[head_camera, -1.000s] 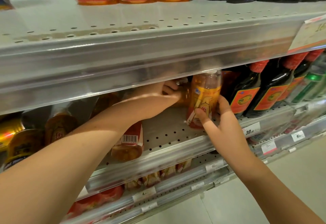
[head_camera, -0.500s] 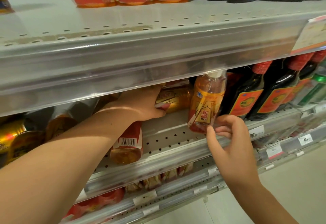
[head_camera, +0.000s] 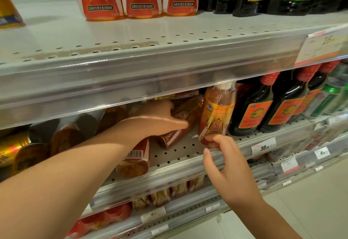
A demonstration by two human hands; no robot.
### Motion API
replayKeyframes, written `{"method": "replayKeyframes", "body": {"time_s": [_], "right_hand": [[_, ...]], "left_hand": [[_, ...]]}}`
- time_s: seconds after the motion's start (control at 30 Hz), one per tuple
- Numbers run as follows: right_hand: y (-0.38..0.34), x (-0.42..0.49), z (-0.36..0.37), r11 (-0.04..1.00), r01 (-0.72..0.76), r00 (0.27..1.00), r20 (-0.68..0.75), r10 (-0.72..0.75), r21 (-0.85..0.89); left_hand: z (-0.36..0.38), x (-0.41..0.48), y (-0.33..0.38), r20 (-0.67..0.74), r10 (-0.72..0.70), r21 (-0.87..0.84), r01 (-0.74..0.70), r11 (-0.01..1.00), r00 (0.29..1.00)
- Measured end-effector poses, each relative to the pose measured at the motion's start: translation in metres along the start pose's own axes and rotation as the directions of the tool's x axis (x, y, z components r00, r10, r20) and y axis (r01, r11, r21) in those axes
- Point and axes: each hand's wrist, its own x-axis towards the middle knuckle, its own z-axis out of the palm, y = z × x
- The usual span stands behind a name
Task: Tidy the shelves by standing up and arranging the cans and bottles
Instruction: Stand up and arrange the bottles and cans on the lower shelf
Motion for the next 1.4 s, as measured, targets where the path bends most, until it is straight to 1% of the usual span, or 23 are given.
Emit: {"method": "replayKeyframes", "body": {"time_s": [0.07, 0.13, 0.2, 0.27, 0.37, 0.43, 0.47, 0.6, 0.67, 0.8, 0.97, 1.13, 1.3, 1.4], "right_hand": [[-0.002, 0.002, 0.000, 1.000, -0.006, 1.000, -0.015, 0.006, 0.006], [-0.003, 0.004, 0.000, 1.000, -0.013, 0.998, -0.055, 0.013, 0.017], [-0.005, 0.006, 0.000, 1.000, -0.023, 0.995, -0.092, 0.025, 0.014], [-0.006, 0.007, 0.001, 1.000, -0.030, 0.995, -0.096, 0.030, -0.002], [-0.007, 0.007, 0.000, 0.998, -0.028, 0.997, -0.073, 0.025, -0.049], [-0.007, 0.008, -0.001, 0.996, -0.027, 0.998, -0.064, 0.022, -0.080], [-0.007, 0.009, -0.002, 0.996, -0.035, 0.997, -0.068, 0.029, -0.085], [-0.005, 0.017, -0.007, 0.991, -0.125, 0.986, -0.120, 0.117, -0.058], [-0.005, 0.019, -0.009, 0.985, -0.148, 0.981, -0.137, 0.135, -0.087], [-0.004, 0.021, -0.008, 0.980, -0.171, 0.978, -0.135, 0.156, -0.106], [-0.001, 0.019, -0.004, 0.978, -0.158, 0.981, -0.131, 0.141, -0.136], [0.002, 0.020, -0.007, 0.981, -0.169, 0.980, -0.118, 0.157, -0.096], [0.003, 0.021, -0.008, 0.981, -0.147, 0.986, -0.099, 0.135, -0.124], [0.008, 0.020, -0.008, 0.985, -0.142, 0.987, -0.092, 0.133, -0.099]], "left_hand": [[0.002, -0.007, 0.000, -0.063, -0.033, -0.087, 0.027, 0.996, 0.997], [0.002, -0.009, 0.003, -0.099, -0.062, -0.257, 0.034, 0.966, 0.993], [0.004, -0.008, 0.008, -0.142, -0.077, -0.373, 0.019, 0.928, 0.987], [0.009, -0.007, 0.013, -0.196, -0.043, -0.449, -0.050, 0.892, 0.980], [0.017, -0.005, 0.020, -0.249, 0.019, -0.573, -0.163, 0.803, 0.968], [0.022, -0.001, 0.024, -0.279, 0.035, -0.567, -0.194, 0.801, 0.960], [0.024, 0.002, 0.025, -0.272, 0.046, -0.550, -0.194, 0.812, 0.961], [0.015, 0.011, 0.018, -0.128, 0.101, -0.474, -0.150, 0.868, 0.987], [0.010, 0.015, 0.013, -0.092, 0.124, -0.438, -0.152, 0.886, 0.988], [0.014, 0.019, 0.018, -0.155, 0.104, -0.433, -0.162, 0.887, 0.982], [0.019, 0.028, 0.027, -0.234, 0.027, -0.411, -0.124, 0.903, 0.972], [0.022, 0.029, 0.031, -0.253, -0.024, -0.430, -0.090, 0.898, 0.967], [0.024, 0.038, 0.043, -0.267, 0.003, -0.405, -0.115, 0.907, 0.964], [0.025, 0.037, 0.041, -0.271, 0.035, -0.421, -0.152, 0.894, 0.962]]}}
